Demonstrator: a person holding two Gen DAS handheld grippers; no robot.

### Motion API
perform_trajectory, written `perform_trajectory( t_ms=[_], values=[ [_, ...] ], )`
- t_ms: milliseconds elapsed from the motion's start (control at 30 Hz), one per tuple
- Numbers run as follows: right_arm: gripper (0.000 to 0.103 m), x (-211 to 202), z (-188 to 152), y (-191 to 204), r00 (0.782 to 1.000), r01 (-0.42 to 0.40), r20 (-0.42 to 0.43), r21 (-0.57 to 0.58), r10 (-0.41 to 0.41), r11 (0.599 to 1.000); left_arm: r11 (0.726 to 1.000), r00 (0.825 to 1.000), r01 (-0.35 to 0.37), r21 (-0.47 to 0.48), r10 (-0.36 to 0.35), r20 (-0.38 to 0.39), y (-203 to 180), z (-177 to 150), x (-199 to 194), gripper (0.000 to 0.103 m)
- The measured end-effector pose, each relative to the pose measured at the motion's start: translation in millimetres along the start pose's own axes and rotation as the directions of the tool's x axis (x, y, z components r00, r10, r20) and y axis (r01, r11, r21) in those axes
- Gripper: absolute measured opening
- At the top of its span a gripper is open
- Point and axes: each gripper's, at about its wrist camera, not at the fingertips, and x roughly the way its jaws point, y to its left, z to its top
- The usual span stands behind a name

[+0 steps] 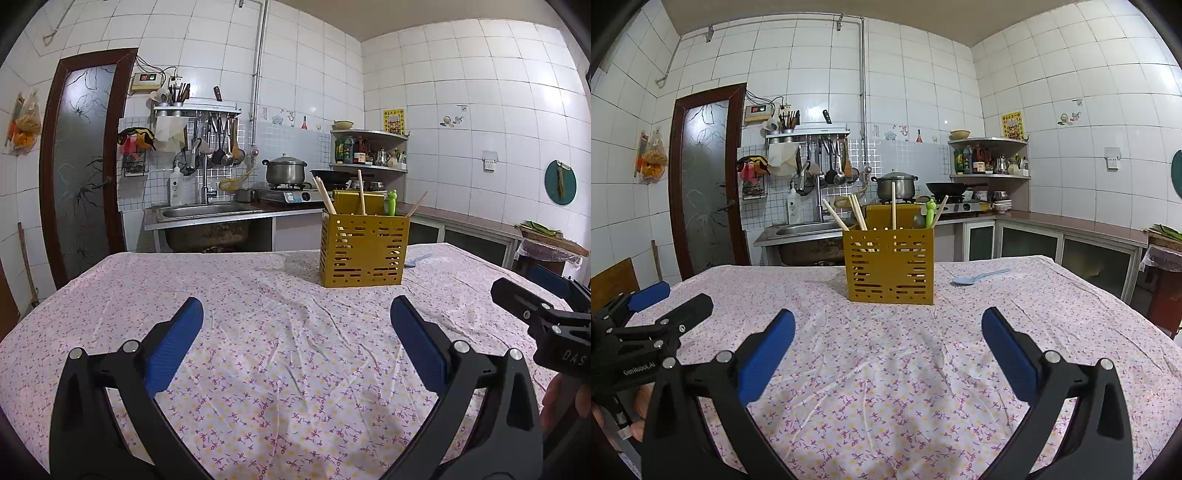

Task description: Organize utensils

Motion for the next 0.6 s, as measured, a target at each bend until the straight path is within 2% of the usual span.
perform_trajectory(
  t_ms=[600],
  values=[
    [0.099, -0.8, 1.1, -1.9, 1.0, 0.004, 0.004, 0.0, -0.004, 1.0, 1.0, 1.0, -0.004, 0.013, 0.004, 0.017, -3.4, -0.6, -6.1, 0.098]
  ],
)
